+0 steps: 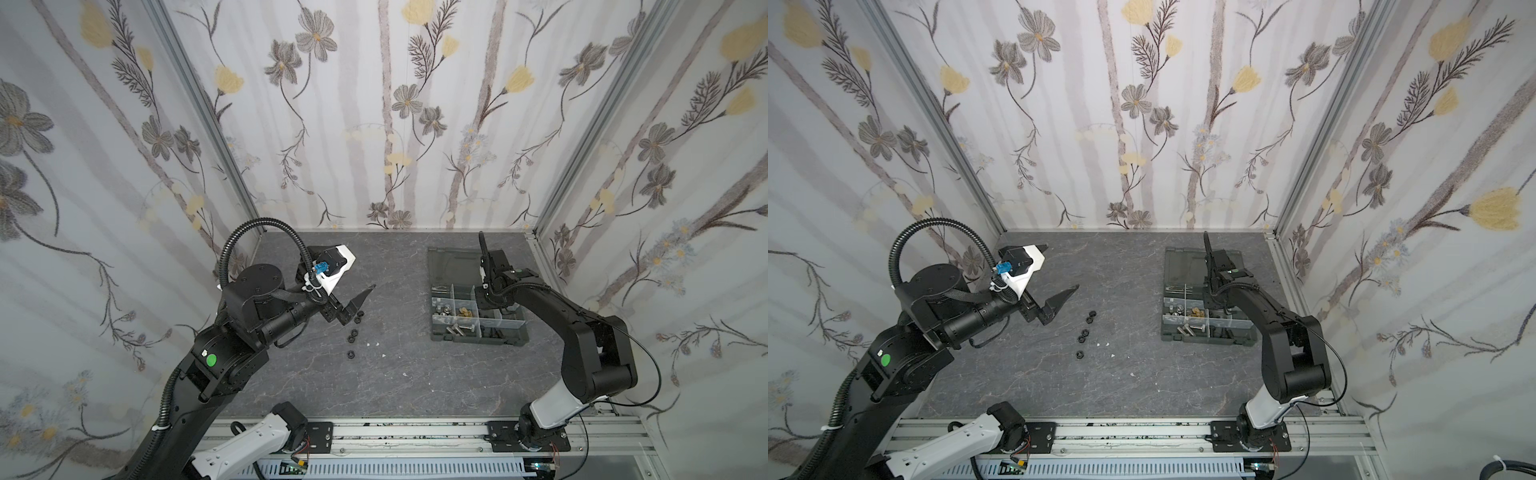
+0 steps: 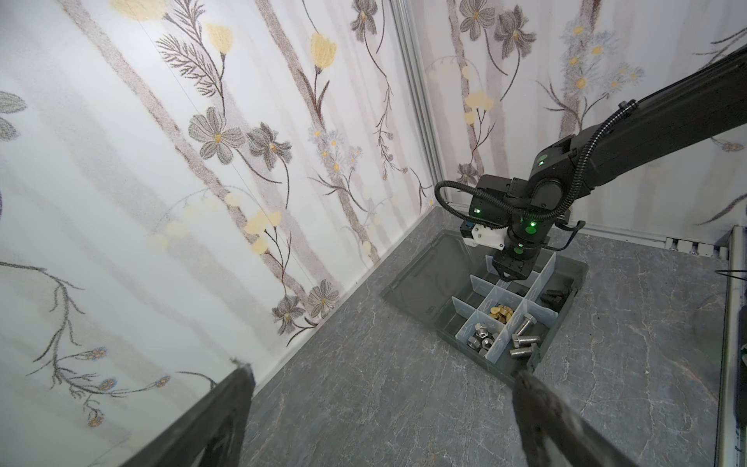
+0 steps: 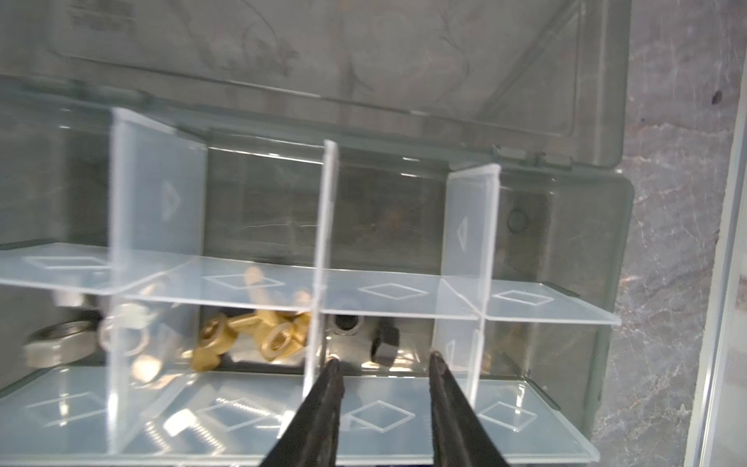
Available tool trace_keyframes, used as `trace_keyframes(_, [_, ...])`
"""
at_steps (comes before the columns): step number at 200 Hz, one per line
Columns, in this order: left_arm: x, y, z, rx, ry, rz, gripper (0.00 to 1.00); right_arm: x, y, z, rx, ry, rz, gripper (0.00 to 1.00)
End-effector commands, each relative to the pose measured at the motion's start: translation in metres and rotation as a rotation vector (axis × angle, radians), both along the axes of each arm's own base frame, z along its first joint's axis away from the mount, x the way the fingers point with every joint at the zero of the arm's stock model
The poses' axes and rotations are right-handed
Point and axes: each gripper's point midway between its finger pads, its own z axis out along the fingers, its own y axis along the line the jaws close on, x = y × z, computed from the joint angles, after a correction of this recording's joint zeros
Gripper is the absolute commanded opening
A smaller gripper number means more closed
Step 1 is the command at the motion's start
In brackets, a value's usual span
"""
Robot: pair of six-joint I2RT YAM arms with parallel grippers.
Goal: Sort the screws and nuts into containers
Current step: Place the nut into the container, then pick up the nut from the bottom-center of the table.
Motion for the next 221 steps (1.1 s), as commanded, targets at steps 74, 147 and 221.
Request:
trace_keyframes(74, [-0.003, -0.003, 0.005, 0.002, -0.018, -0.026, 1.0, 0.02, 0.146, 0.084, 0.047, -0.215, 0.275, 0.99])
trace_keyframes(147, [-0.005, -0.003, 0.007, -0.002, -0.027, -0.031, 1.0, 0.041, 0.245, 0.09, 0.151, -0.165, 0.325, 0.99])
trace_keyframes(221, [-0.006, -0.001, 0.006, -0.008, -0.033, -0.028, 1.0, 0.025, 0.31, 0.075, 0.323, -0.074, 0.453, 1.0])
